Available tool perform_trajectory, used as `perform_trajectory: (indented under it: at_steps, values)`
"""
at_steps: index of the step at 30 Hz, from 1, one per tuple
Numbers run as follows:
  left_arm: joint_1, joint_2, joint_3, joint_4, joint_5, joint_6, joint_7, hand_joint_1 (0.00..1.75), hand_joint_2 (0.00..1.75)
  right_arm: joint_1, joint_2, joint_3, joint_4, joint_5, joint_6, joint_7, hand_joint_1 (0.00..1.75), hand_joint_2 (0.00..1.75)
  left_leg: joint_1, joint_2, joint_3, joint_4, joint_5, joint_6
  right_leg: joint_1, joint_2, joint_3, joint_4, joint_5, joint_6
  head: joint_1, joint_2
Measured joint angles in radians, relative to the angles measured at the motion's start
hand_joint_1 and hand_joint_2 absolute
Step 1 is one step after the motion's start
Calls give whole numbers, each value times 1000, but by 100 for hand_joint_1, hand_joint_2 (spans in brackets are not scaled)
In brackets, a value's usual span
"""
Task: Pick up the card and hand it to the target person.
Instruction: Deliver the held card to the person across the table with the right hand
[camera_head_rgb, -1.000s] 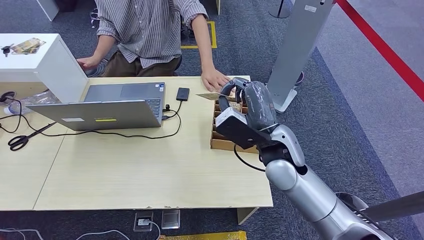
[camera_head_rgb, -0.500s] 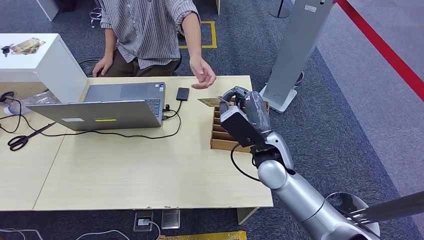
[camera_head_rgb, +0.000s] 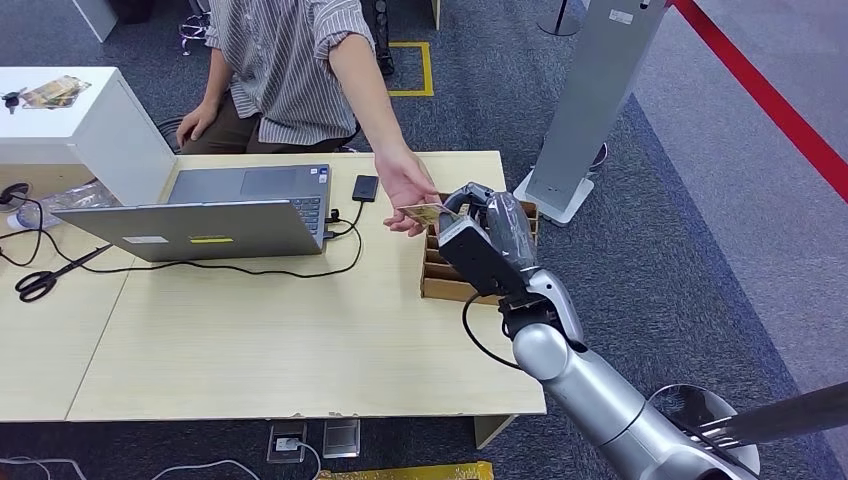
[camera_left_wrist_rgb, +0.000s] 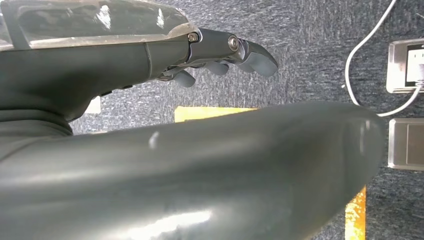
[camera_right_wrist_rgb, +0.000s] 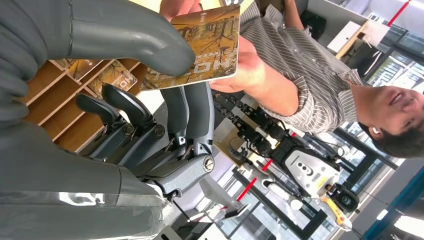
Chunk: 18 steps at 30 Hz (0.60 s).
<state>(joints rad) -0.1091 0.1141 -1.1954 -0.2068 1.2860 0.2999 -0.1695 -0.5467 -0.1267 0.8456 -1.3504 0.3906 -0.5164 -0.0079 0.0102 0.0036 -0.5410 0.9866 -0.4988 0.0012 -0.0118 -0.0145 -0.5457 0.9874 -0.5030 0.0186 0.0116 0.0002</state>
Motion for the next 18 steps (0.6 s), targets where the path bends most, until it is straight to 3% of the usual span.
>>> perform_trajectory:
  at_steps: [9, 13, 14, 18]
  values:
    - [0, 0, 0, 0, 1, 3, -3, 0, 0, -1, 0, 7, 16, -18, 4, -5, 175, 175, 0, 0, 0, 0, 0, 0, 0, 0, 0, 0, 0, 0, 0, 0]
    - [0, 0, 0, 0, 0, 9, -2, 0, 175, -1, 0, 10, 22, -30, 12, -4, 0, 175, 0, 0, 0, 0, 0, 0, 0, 0, 0, 0, 0, 0, 0, 0]
    - [0, 0, 0, 0, 0, 10, -2, 0, 175, -1, 0, 11, 23, -32, 13, -4, 0, 175, 0, 0, 0, 0, 0, 0, 0, 0, 0, 0, 0, 0, 0, 0]
    - [0, 0, 0, 0, 0, 7, -7, 0, 0, -1, 0, 16, 25, -35, 14, -2, 0, 175, 0, 0, 0, 0, 0, 0, 0, 0, 0, 0, 0, 0, 0, 0]
